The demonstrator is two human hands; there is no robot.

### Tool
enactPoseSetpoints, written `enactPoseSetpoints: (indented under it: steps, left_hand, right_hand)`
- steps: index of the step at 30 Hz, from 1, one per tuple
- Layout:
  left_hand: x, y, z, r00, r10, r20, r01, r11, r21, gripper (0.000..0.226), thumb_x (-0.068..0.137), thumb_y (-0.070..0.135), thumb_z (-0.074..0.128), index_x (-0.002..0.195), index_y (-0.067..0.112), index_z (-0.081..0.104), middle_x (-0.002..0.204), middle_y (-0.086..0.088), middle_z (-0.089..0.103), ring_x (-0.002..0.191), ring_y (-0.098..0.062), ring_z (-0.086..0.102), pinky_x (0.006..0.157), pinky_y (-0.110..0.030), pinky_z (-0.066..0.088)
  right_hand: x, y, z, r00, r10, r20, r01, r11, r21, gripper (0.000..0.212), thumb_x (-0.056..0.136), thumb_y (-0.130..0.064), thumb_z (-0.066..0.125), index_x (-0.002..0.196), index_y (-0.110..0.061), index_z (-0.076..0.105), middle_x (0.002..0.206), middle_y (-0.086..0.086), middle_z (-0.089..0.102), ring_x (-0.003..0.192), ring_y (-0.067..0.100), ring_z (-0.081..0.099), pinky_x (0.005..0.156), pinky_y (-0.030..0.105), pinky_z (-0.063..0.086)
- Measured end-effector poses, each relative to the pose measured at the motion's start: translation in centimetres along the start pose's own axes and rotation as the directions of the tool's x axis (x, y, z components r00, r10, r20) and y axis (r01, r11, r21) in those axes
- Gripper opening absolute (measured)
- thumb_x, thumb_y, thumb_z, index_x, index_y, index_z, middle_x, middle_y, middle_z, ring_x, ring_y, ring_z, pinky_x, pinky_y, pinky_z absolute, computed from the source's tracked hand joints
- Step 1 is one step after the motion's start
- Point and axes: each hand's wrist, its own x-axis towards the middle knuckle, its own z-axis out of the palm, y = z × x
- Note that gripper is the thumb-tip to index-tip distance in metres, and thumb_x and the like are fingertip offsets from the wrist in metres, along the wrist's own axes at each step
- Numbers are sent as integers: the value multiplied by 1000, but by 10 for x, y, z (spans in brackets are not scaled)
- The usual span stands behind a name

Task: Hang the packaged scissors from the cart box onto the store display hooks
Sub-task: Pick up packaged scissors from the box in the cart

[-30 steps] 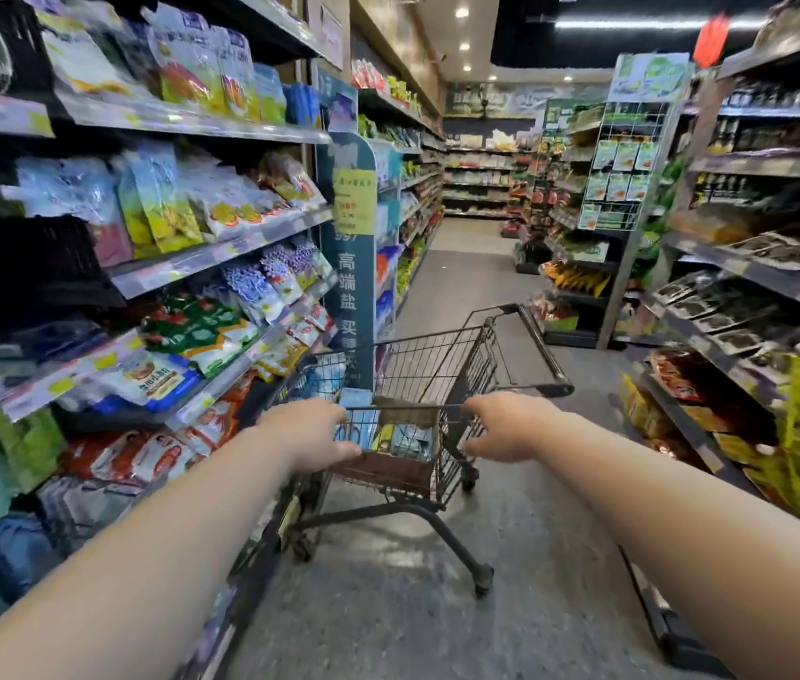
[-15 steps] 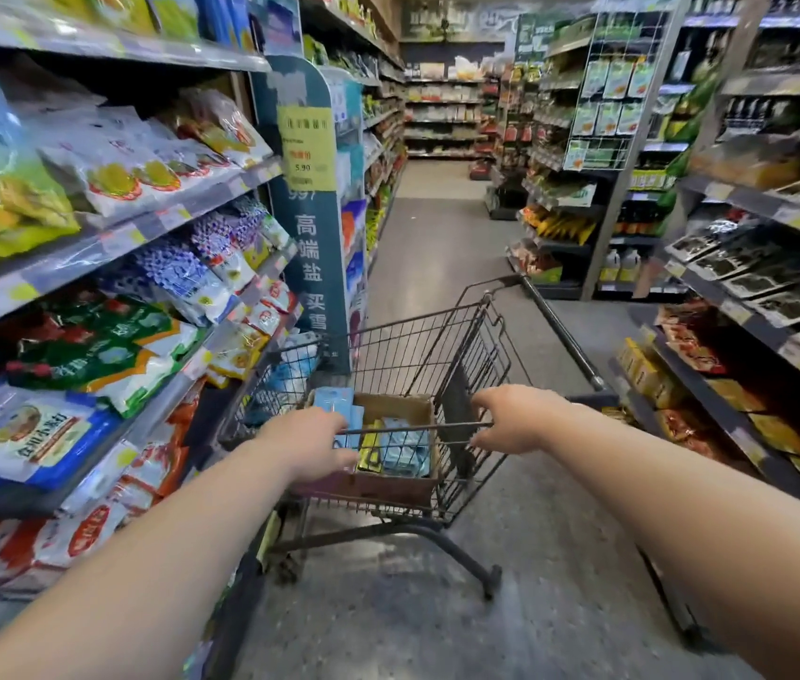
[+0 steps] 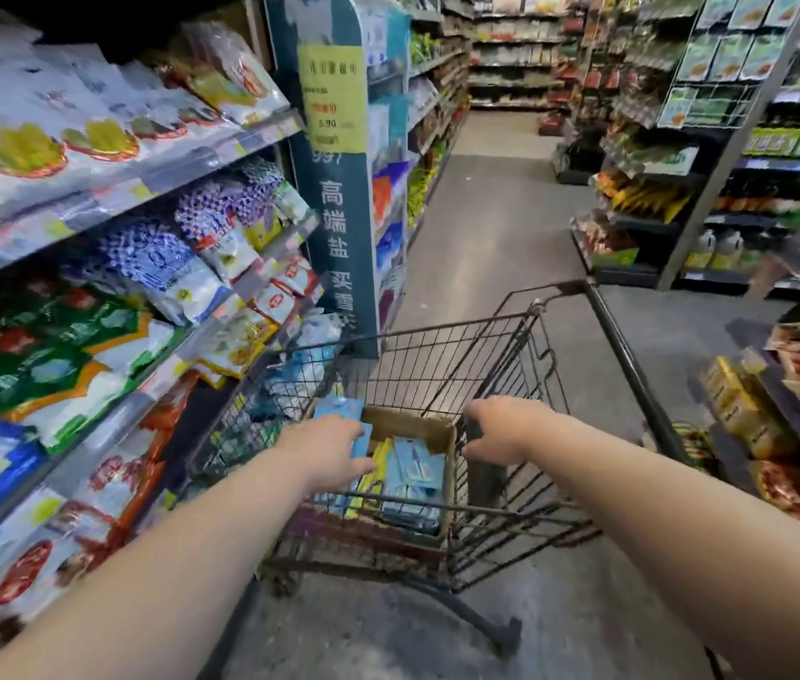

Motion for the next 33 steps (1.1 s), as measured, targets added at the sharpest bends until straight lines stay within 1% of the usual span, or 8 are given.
enactPoseSetpoints:
  steps: [5, 9, 17, 19, 22, 25, 28, 33]
  left_hand:
    - [48, -5, -5, 999, -7, 41, 8, 1000, -12, 66, 90, 59, 44, 145, 25, 32, 148, -3, 40, 131, -27, 45, 103, -44, 43]
    - [90, -17, 0, 998, -6, 67, 8, 999, -34, 66, 88, 59, 45, 144, 26, 34, 147, 0, 42, 131, -25, 45, 104, -45, 42]
    - [181, -50, 15, 980, 95, 174, -85, 995, -60, 59, 91, 54, 46, 139, 19, 42, 143, -4, 45, 127, -26, 47, 100, -40, 45]
    - [203, -57, 21, 966, 132, 221, -119, 990, -70, 58, 92, 51, 46, 138, 17, 43, 143, -5, 43, 127, -27, 47, 99, -39, 45]
    - [237, -66, 31, 947, 158, 280, -145, 987, -67, 59, 92, 52, 46, 138, 16, 42, 143, -8, 44, 126, -28, 48, 98, -38, 44]
    - [269, -67, 50, 930, 144, 339, -118, 988, -97, 58, 92, 52, 46, 137, 15, 44, 140, -9, 47, 126, -29, 48, 100, -40, 45]
    - [294, -61, 78, 904, 106, 414, -42, 986, -161, 58, 91, 52, 48, 137, 17, 43, 141, -8, 45, 126, -29, 48, 101, -42, 44]
    - [325, -49, 133, 862, 26, 505, 106, 967, -232, 52, 91, 49, 48, 130, 14, 48, 133, -10, 50, 122, -31, 51, 92, -38, 44]
  right_hand:
    - [56, 14, -3, 998, -28, 56, 26, 999, 32, 50, 85, -37, 57, 132, -22, 46, 128, 2, 57, 119, 22, 52, 101, 43, 44]
    - [104, 19, 0, 997, -48, 66, 45, 998, 49, 48, 84, -41, 58, 127, -22, 49, 124, 0, 58, 115, 21, 55, 97, 42, 47]
    - [196, 18, 25, 986, 16, 164, -44, 984, 170, 41, 82, -41, 58, 121, -28, 54, 107, -5, 63, 99, 17, 60, 82, 30, 49]
    - [219, 16, 31, 982, 34, 188, -64, 986, 156, 44, 82, -46, 55, 122, -27, 53, 108, -4, 62, 100, 18, 59, 83, 33, 52]
    - [250, 16, 47, 972, 75, 224, -110, 983, 148, 47, 84, -48, 52, 125, -25, 52, 118, -1, 60, 109, 21, 57, 90, 38, 51]
    - [274, 20, 70, 953, 91, 289, -145, 974, 172, 47, 87, -45, 49, 130, -27, 50, 125, 1, 58, 115, 22, 56, 94, 38, 49]
    - [296, 29, 98, 933, 101, 344, -177, 964, 198, 44, 88, -37, 45, 131, -27, 49, 124, 3, 59, 115, 24, 56, 94, 39, 49]
    - [343, 43, 145, 910, 95, 404, -213, 942, 259, 42, 86, -31, 52, 127, -21, 53, 128, 4, 58, 117, 24, 54, 96, 38, 49]
